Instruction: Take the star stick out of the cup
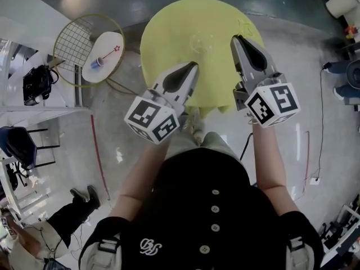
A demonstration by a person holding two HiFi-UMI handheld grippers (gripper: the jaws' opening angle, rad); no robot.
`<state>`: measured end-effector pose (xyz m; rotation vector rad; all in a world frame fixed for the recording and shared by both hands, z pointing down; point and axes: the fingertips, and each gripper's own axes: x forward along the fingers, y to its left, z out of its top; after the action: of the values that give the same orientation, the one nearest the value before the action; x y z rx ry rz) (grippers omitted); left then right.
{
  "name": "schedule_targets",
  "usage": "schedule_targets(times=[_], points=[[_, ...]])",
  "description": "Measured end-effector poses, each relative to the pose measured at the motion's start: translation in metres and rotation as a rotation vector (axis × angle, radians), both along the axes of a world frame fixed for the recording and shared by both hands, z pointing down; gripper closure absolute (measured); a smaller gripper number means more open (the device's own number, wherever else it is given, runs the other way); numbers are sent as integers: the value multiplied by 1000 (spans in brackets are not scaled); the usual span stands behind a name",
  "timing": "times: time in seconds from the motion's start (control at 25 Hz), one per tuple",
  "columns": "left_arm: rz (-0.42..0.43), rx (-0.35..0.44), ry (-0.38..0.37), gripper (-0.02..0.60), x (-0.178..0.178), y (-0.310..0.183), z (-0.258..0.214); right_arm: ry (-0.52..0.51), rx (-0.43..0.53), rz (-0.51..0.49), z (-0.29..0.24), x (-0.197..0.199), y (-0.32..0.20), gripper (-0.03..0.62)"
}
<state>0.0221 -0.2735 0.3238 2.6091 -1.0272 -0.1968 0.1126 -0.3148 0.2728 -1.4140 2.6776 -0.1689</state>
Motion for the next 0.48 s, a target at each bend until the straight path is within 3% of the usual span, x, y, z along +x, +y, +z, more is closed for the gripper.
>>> schedule_targets(times=[0.48], points=[[33, 29, -10, 563, 15, 46, -9, -12, 40, 4, -19, 26, 72, 577]])
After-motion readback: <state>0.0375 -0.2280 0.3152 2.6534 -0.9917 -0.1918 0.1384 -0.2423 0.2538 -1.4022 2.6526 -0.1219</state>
